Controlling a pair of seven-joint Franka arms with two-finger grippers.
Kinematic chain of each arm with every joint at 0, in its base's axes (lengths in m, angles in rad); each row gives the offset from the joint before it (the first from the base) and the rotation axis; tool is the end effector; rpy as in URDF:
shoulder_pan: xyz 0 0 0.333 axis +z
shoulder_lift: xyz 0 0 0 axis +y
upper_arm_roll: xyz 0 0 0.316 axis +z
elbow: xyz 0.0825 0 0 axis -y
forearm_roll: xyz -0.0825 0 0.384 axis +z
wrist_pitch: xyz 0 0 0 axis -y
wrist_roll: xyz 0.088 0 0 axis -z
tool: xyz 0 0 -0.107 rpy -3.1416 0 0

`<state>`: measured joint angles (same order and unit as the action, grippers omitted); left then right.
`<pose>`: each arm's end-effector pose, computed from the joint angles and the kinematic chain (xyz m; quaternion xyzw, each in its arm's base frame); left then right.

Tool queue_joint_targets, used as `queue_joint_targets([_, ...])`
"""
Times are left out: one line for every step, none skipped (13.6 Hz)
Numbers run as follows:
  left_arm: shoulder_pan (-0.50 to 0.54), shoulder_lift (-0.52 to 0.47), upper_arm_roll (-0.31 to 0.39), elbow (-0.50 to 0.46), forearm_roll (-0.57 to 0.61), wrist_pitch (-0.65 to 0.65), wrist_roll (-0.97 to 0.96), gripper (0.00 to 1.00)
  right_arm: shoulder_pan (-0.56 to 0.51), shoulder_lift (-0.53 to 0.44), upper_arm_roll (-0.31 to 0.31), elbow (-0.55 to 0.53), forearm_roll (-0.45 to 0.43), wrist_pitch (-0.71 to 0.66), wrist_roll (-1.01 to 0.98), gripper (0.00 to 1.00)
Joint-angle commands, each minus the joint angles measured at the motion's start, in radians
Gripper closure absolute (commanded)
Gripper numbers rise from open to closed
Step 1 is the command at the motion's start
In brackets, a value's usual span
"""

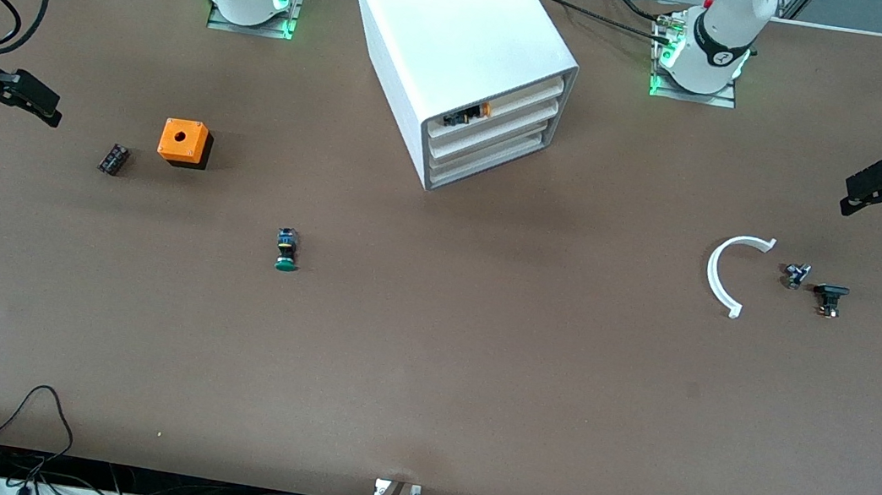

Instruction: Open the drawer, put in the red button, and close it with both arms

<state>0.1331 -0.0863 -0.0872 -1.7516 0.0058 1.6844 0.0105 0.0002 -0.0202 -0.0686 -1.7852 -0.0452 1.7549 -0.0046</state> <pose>0.5346 0.0233 0.5954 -0.9998 -0.0175 -0.0092 0.0069 0.5542 -0.0423 0.5496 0.9994 -0.0276 -0.0059 0.0213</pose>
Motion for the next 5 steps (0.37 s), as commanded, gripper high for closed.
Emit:
queue_joint_targets([0.005,0.011,-0.003,0.034,-0.015,-0.032,0.023,0.00,0.001,-0.014,0.001,0.003,0.011,-0.011,-0.003,0.00])
queue_joint_targets([0.005,0.011,-0.003,0.034,-0.015,-0.034,0.023,0.00,0.001,-0.014,0.000,0.003,0.011,-0.011,-0.002,0.00])
queue_joint_targets([0.005,0.011,-0.003,0.034,-0.015,-0.034,0.020,0.00,0.001,-0.014,0.000,0.003,0.011,-0.011,-0.002,0.00])
queue_joint_targets([0.003,0.010,-0.008,0.035,-0.015,-0.035,0.019,0.00,0.001,-0.014,0.000,0.003,0.011,-0.011,0.000,0.00])
queue_joint_targets([0.005,0.011,-0.008,0.035,-0.016,-0.043,0.019,0.00,0.001,-0.014,0.001,0.003,0.011,-0.011,0.000,0.00])
